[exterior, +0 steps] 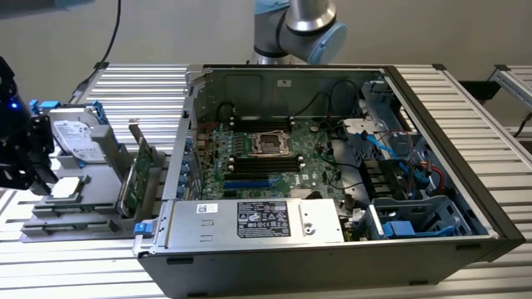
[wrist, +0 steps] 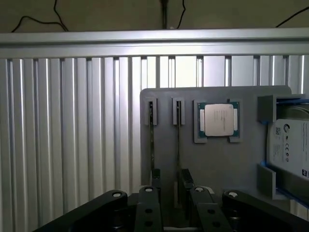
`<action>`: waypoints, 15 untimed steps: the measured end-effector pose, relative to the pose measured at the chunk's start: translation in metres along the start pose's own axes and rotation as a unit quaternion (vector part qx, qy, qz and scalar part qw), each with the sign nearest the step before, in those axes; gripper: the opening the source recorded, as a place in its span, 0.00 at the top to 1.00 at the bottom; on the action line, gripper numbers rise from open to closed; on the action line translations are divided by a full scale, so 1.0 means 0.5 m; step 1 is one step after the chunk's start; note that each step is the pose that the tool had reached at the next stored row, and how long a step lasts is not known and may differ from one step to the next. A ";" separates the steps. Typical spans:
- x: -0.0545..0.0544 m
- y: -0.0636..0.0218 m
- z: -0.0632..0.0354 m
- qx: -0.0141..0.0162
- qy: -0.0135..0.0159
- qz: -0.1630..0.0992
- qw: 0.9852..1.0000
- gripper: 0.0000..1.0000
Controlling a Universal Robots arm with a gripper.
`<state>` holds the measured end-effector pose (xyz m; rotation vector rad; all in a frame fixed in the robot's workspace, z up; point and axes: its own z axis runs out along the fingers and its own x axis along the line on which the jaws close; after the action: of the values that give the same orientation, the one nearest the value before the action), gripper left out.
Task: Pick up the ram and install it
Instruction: 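Pick up the ram and move it above insertion slot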
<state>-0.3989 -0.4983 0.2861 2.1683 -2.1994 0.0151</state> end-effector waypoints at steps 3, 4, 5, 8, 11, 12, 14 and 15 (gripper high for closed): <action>0.008 -0.001 0.011 0.000 0.000 0.000 1.000 0.70; 0.011 -0.001 0.015 0.000 0.000 0.000 1.000 0.70; 0.012 -0.001 0.019 0.000 0.000 0.000 1.000 0.70; 0.014 -0.002 0.030 0.000 0.000 0.000 1.000 0.70; 0.016 -0.005 0.041 0.000 0.000 0.000 1.000 0.70; 0.017 -0.007 0.044 0.000 0.000 0.000 1.000 0.70; 0.019 -0.012 0.051 0.000 0.000 0.000 1.000 0.70; 0.020 -0.015 0.055 0.000 0.000 0.000 1.000 0.70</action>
<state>-0.3923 -0.5098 0.2587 2.1684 -2.1993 0.0151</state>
